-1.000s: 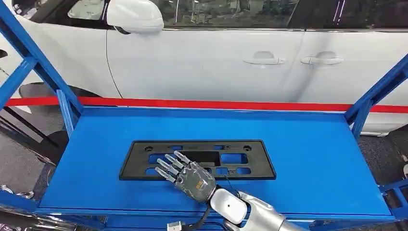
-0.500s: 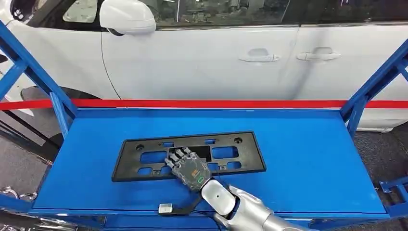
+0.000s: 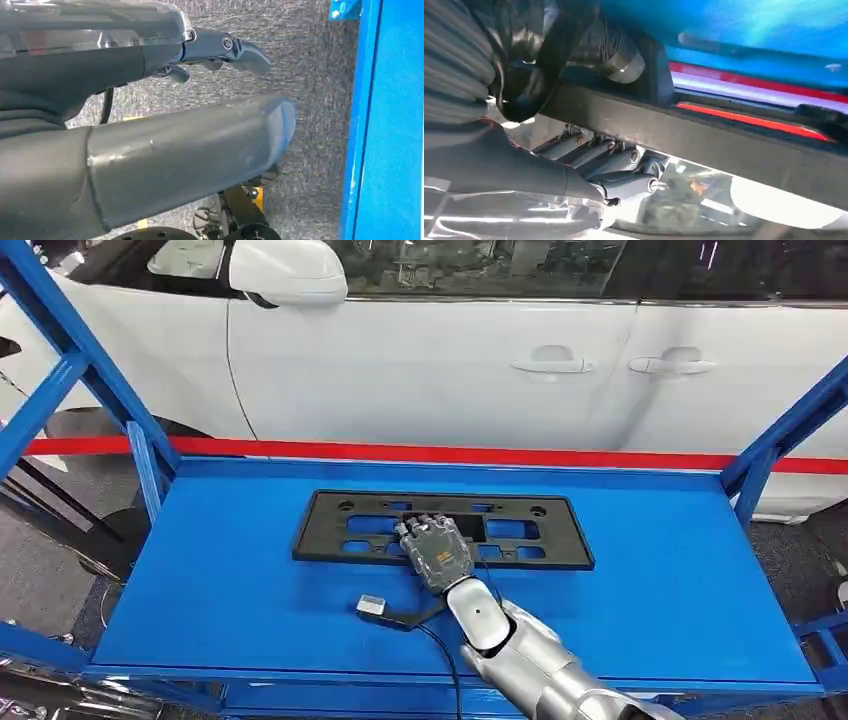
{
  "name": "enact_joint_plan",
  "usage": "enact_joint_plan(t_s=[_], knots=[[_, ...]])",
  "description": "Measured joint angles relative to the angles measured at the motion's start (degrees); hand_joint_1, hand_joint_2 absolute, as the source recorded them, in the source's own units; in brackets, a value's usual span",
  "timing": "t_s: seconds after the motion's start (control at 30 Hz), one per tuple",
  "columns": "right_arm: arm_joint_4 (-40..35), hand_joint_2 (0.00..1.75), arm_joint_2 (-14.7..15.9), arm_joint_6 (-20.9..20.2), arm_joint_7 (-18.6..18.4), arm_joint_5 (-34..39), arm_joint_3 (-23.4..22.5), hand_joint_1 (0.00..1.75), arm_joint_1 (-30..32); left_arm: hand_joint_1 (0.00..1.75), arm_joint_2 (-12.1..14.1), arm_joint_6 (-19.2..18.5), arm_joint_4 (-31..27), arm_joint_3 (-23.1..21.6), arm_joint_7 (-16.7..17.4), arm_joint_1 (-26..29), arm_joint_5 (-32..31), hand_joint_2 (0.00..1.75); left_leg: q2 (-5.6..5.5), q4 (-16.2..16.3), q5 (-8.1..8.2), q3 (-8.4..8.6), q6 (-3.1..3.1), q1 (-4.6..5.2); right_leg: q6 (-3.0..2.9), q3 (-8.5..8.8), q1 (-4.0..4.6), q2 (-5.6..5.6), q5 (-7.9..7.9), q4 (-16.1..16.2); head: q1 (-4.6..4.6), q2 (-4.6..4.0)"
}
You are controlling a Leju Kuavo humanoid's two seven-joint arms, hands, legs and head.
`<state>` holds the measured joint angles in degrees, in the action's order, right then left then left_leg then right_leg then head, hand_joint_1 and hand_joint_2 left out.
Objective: Take the parts from the cabinet and place them on the table.
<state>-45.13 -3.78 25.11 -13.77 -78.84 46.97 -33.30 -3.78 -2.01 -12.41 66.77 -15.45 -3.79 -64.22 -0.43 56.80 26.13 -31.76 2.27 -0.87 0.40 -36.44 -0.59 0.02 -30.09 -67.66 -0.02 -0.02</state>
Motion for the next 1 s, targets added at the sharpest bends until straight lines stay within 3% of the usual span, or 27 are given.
enact_joint_plan(t_s=[0.03,0.07,0.2,0.23,0.27,0.3,0.37,0.4,0.43,0.47,0.53,0.57,0.6,0.63,0.7,0.77,0.8,0.87,0.9,0.93,0.97,1.0], knots=[[0.02,1.75,0.02,0.26,0.09,0.0,-0.75,1.43,-0.02,0.0,0.0,-0.11,0.02,0.0,-1.13,-0.02,0.0,1.75,-0.06,-0.01,0.0,0.13,-0.01,0.14,-0.69,3.12,0.37,0.0,2.74,6.14,0.0,0.0],[0.04,1.75,0.11,0.55,0.29,0.0,-1.54,1.43,-0.04,0.0,-0.13,-0.02,0.04,0.0,-2.0,-0.03,0.02,1.75,-0.05,-0.04,-0.01,0.12,-0.09,0.05,-1.49,4.78,0.65,-0.1,2.83,9.97,-0.02,0.0],[-0.13,1.75,0.44,0.81,0.37,0.0,-3.7,1.43,0.27,0.0,-0.11,2.23,0.07,0.0,-2.72,0.04,0.28,1.75,0.0,-0.31,-0.19,-0.04,-1.44,0.05,-1.6,4.65,0.98,0.04,3.04,10.42,-0.02,0.0],[-0.31,1.75,0.55,0.81,0.37,0.0,-4.26,1.43,0.32,0.0,-0.02,2.53,0.07,0.0,-2.78,0.02,0.28,1.75,0.08,-0.15,0.15,-0.11,-1.84,0.32,-2.06,5.16,0.02,0.0,3.73,11.61,-0.04,0.0],[-0.29,1.75,0.61,0.77,0.35,0.0,-4.57,1.43,0.36,0.0,0.0,2.9,0.07,0.0,-2.78,0.01,0.28,1.75,0.19,0.96,1.09,-0.46,-2.05,0.18,-2.08,5.44,0.15,-0.18,3.94,12.1,0.0,0.0],[-0.35,1.75,0.66,0.77,0.33,0.0,-4.9,1.43,0.41,0.0,-0.02,3.23,0.07,-0.02,-2.76,0.0,0.24,1.75,0.17,4.43,3.45,-1.98,-2.19,0.08,-2.38,5.39,0.07,-0.25,4.03,12.13,-0.04,0.0],[-0.79,1.75,0.79,1.03,0.35,-0.2,-5.45,1.43,1.05,0.0,0.0,4.15,0.07,0.02,-2.58,0.05,0.39,1.75,0.16,13.45,7.7,-6.08,-2.74,-0.13,-2.4,5.23,0.14,-0.25,4.01,12.03,-0.02,0.0],[-1.36,1.75,1.01,1.6,0.59,-0.15,-5.89,1.43,1.6,0.0,0.02,4.57,0.07,0.09,-2.43,0.11,0.55,1.75,0.17,17.11,8.75,-7.79,-3.0,-0.21,-2.38,5.2,0.15,-0.27,3.96,11.93,-0.04,0.0],[-2.46,1.75,1.37,2.38,1.02,0.3,-6.43,1.43,2.28,0.0,0.07,4.59,0.07,0.15,-2.24,0.19,0.72,1.75,0.19,17.75,8.15,-8.17,-3.15,-0.31,-2.3,5.2,0.12,-0.27,3.86,11.79,-0.02,0.0],[-3.73,1.75,1.7,3.08,1.85,1.26,-6.97,1.43,2.98,0.0,0.13,4.4,0.07,0.26,-2.21,0.23,0.96,1.75,0.21,15.65,6.34,-7.22,-3.26,-0.46,-2.15,5.23,0.05,-0.25,3.68,11.59,-0.04,0.0],[-7.29,1.75,2.71,3.41,4.16,4.27,-8.29,1.43,4.78,0.0,0.2,3.54,0.07,0.83,-2.43,0.2,1.51,1.75,0.26,5.84,1.02,-2.45,-3.44,-0.79,-1.64,5.24,-0.23,-0.22,3.05,10.74,-0.04,0.0],[-9.1,1.75,3.26,3.37,4.9,5.29,-8.95,1.43,5.71,0.0,0.22,3.34,0.07,1.07,-2.5,0.21,1.66,1.75,0.26,1.58,0.33,-0.62,-3.56,-0.97,-1.25,5.22,-0.29,-0.23,2.66,10.29,-0.02,0.0],[-10.77,1.75,3.82,3.41,5.38,6.05,-9.55,1.43,6.35,0.0,0.17,3.1,0.09,1.16,-2.62,0.25,1.75,1.75,0.1,0.76,0.78,0.08,-3.46,-0.35,-0.96,4.91,0.13,-0.07,2.61,10.21,-0.02,0.0],[-11.99,1.75,4.08,3.58,6.24,6.91,-9.9,1.43,6.86,0.0,0.17,2.57,0.09,1.27,-2.74,0.24,2.01,1.75,-0.03,0.77,0.7,-0.14,-2.6,-0.4,-0.67,4.62,0.13,0.0,2.84,10.16,-0.02,0.0],[-15.0,1.75,4.96,4.26,10.07,11.99,-10.76,1.43,8.4,0.0,0.17,0.01,0.09,1.95,-3.9,0.35,3.94,1.75,-0.03,0.69,0.64,-0.24,-2.24,-0.28,-0.22,4.77,0.13,0.07,3.1,10.69,-0.02,0.0],[-20.93,1.75,6.78,4.26,19.21,23.93,-11.9,1.43,10.72,0.0,0.17,-4.2,0.09,3.5,-6.17,0.3,6.74,1.75,0.13,-0.19,0.19,0.21,-1.13,-0.77,0.39,4.86,-0.07,0.08,2.36,10.32,0.0,0.0],[-23.91,1.75,7.54,4.11,22.88,28.92,-12.41,1.43,11.56,0.0,0.17,-4.72,0.09,4.08,-7.19,0.29,7.17,1.75,0.16,-0.3,0.24,0.31,-0.8,-0.78,0.6,3.99,-0.02,0.09,0.94,8.27,0.02,0.0],[-30.94,1.75,9.26,2.85,29.42,37.94,-13.79,1.43,14.27,0.0,0.17,-4.46,0.09,4.67,-8.46,0.25,7.56,1.75,0.42,-0.31,0.29,0.33,-0.34,-0.65,0.97,-0.98,-0.15,0.08,-4.08,-1.83,-0.02,0.0],[-33.45,1.75,10.01,2.32,31.48,40.6,-14.34,1.43,15.48,0.0,0.17,-4.24,0.09,4.98,-8.84,0.24,7.74,1.75,0.42,-0.3,0.38,0.33,-0.21,-0.62,1.06,-2.85,-0.16,0.07,-5.34,-5.43,0.0,0.0],[-34.59,1.75,10.34,2.05,32.31,41.76,-14.61,1.43,16.77,0.0,0.17,-3.91,0.09,5.27,-9.1,0.24,7.78,1.75,0.4,-0.29,0.42,0.39,-0.14,-0.58,1.11,-4.05,-0.16,0.07,-5.52,-7.59,0.0,0.0],[-37.63,1.75,11.24,1.27,34.23,44.75,-15.31,1.43,18.74,0.0,0.15,-3.32,0.09,5.51,-9.98,0.24,7.8,1.75,0.4,-0.29,0.47,0.52,-0.08,-0.54,1.09,-4.04,-0.16,0.05,-4.4,-7.14,0.0,0.0],[-42.86,1.75,12.86,-0.09,36.49,48.45,-16.64,1.43,21.35,0.0,0.02,-2.18,0.09,5.73,-11.27,0.24,7.58,1.75,0.21,-0.3,0.53,0.63,-0.01,-0.53,0.92,-2.65,-0.15,0.05,-2.1,-4.05,0.0,0.0]])
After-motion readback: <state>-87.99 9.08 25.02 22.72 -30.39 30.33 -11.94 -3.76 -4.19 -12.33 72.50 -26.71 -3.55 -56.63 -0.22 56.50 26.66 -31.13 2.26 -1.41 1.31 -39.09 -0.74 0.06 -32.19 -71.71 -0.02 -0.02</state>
